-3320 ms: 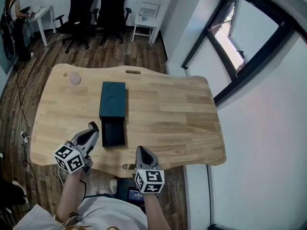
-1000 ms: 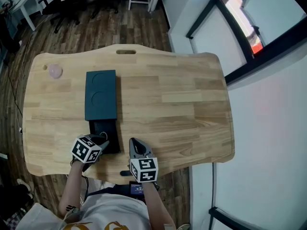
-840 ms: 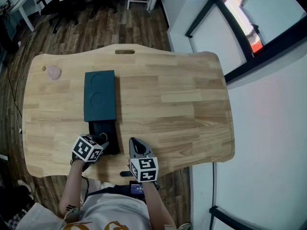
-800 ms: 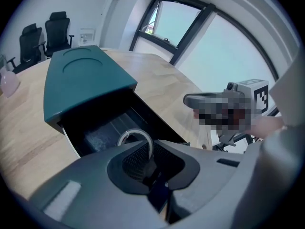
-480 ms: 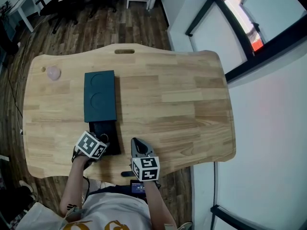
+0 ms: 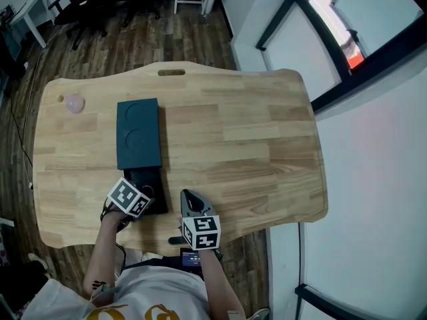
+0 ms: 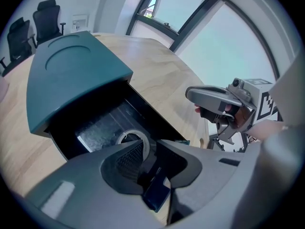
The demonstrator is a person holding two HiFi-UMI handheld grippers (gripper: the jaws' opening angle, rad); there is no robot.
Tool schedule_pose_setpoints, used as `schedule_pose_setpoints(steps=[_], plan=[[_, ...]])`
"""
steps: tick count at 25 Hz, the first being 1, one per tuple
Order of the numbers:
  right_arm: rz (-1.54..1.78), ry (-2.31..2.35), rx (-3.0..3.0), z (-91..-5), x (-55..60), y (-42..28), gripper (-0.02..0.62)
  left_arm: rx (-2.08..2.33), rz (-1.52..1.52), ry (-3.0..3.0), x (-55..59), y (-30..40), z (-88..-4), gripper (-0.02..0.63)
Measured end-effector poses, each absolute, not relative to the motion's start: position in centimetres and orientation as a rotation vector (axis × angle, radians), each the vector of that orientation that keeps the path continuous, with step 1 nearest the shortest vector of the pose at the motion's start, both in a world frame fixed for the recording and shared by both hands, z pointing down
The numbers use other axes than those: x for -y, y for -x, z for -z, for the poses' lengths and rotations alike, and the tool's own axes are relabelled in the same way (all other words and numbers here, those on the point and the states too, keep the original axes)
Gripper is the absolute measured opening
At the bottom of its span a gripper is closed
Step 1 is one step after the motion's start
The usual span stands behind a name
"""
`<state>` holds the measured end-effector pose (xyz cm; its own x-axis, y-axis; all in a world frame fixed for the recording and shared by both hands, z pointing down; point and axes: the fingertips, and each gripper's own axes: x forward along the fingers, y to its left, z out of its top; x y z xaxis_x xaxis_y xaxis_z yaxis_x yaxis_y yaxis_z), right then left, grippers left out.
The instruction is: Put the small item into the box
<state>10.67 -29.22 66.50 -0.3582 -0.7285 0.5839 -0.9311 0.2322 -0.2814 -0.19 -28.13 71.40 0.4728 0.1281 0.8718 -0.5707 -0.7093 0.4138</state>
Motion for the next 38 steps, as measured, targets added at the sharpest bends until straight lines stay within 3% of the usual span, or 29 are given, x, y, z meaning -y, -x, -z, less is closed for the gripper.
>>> schedule_pose_setpoints(steps=[23, 29, 38], plan=[[-0.644, -1.629, 2.266, -58.8, 25.0, -10.5, 0.004, 0.699, -0.945, -2.217, 26.9, 3.4, -64.1, 0.092], [-0.557, -1.635, 2.308, -56.0, 23.6, -9.4, 0.005, 0.793, -0.734, -2.34, 25.7, 4.1, -60.4, 0.005], [-0.422, -1.644, 2.314, -53.8, 20.8, -8.1, 0.003, 0.957, -0.388, -2.437, 24.7, 6.5, -54.8, 0.003]])
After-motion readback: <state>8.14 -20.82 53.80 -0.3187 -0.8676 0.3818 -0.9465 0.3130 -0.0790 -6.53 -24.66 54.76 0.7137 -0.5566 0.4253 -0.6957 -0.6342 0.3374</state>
